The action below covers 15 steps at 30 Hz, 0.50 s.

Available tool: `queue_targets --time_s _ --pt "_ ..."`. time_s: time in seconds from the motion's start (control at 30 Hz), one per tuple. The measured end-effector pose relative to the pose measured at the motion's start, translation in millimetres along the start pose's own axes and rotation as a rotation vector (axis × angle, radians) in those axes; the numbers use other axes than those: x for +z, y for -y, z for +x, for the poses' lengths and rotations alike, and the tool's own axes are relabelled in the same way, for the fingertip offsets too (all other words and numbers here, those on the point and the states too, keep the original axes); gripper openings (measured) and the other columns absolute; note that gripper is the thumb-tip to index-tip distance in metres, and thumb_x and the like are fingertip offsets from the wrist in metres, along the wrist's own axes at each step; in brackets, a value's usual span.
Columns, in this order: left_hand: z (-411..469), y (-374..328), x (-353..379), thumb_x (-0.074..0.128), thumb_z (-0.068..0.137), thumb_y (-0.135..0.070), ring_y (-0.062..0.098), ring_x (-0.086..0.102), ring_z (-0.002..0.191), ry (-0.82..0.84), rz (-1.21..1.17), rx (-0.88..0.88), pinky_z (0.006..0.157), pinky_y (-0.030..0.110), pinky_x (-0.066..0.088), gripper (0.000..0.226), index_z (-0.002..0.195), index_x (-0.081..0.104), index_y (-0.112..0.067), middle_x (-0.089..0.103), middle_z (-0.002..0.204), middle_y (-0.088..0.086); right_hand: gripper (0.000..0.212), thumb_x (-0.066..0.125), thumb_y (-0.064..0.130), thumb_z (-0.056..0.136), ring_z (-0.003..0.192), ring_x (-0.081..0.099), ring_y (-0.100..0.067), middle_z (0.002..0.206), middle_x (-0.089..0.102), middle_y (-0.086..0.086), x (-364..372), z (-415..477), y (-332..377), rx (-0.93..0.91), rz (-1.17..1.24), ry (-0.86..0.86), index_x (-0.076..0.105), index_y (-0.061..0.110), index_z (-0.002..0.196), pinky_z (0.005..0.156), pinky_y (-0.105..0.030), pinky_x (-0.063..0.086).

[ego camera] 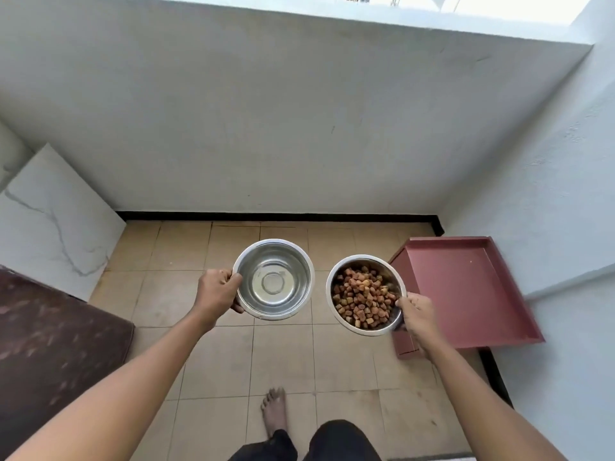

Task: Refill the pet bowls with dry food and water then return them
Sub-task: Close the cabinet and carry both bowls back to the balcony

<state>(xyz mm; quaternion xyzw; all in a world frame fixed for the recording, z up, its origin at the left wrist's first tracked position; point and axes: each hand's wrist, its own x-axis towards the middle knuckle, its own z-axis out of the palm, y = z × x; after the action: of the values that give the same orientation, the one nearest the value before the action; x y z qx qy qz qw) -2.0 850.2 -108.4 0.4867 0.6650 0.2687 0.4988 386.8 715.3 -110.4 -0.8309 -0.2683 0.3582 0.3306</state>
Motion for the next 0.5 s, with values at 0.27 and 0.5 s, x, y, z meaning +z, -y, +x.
queue_targets --time_s 0.27,0.5 --pt "103.5 14.6 33.4 0.053 0.092 -0.004 0.025 0.056 0.037 0.018 0.01 -0.076 0.051 0.037 0.055 0.028 0.071 0.056 0.014 0.054 0.05 0.014 0.026 0.053 0.007 0.099 0.053 0.066 -0.015 0.066 0.067 -0.009 47.7 96.7 -0.6 0.059 -0.009 0.043 0.065 0.007 0.076 0.049 -0.033 0.059" --pt "199.5 67.6 91.5 0.052 0.092 -0.008 0.018 0.049 0.037 0.036 0.047 -0.15 0.044 0.023 0.037 0.029 0.063 0.06 -0.007 0.057 0.045 0.004 0.023 0.052 0.007 0.105 0.063 0.072 -0.019 0.076 0.072 -0.01 105.2 209.0 -36.9 0.093 -0.011 0.109 0.069 0.01 0.088 0.059 -0.041 0.065"
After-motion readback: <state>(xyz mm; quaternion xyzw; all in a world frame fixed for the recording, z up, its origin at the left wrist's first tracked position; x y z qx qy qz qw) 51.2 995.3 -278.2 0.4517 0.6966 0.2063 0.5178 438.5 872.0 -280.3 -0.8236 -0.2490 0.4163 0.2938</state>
